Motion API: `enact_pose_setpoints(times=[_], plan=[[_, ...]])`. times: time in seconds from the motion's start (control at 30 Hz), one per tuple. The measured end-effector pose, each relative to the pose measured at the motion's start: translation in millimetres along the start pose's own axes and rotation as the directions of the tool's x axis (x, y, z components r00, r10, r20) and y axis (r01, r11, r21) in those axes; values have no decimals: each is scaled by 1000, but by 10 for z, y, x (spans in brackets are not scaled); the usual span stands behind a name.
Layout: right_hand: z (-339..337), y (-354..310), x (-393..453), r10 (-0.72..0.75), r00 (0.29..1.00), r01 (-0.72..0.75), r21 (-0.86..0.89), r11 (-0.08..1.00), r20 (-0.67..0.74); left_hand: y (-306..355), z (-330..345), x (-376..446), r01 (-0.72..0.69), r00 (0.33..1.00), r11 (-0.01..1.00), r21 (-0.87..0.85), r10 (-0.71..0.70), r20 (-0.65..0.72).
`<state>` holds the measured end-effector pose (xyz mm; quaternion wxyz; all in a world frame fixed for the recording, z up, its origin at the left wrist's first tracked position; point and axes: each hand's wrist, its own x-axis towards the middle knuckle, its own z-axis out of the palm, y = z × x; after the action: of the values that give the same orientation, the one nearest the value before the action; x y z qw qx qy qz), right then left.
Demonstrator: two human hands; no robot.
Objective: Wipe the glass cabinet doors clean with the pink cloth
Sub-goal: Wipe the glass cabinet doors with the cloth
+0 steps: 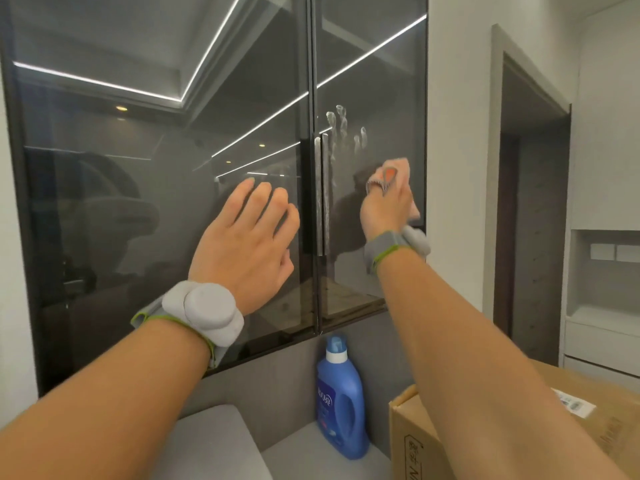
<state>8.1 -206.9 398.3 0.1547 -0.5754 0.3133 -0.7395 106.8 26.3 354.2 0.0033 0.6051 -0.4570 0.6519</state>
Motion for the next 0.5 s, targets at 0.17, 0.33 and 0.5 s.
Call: enact_pose_setpoints(times=[0.17, 0.33, 0.5], plan=[[84, -475, 336, -379, 918, 358, 163, 919, 118, -203, 25, 198, 82, 996, 997, 6, -81, -45], [-35, 122, 123, -300, 926, 262, 181, 948, 229, -188, 104, 181, 86, 994, 996, -1, -86, -67], [105, -485, 408, -143, 975, 68, 380, 923, 172, -192, 162, 171, 91, 992, 996, -18, -93, -86]])
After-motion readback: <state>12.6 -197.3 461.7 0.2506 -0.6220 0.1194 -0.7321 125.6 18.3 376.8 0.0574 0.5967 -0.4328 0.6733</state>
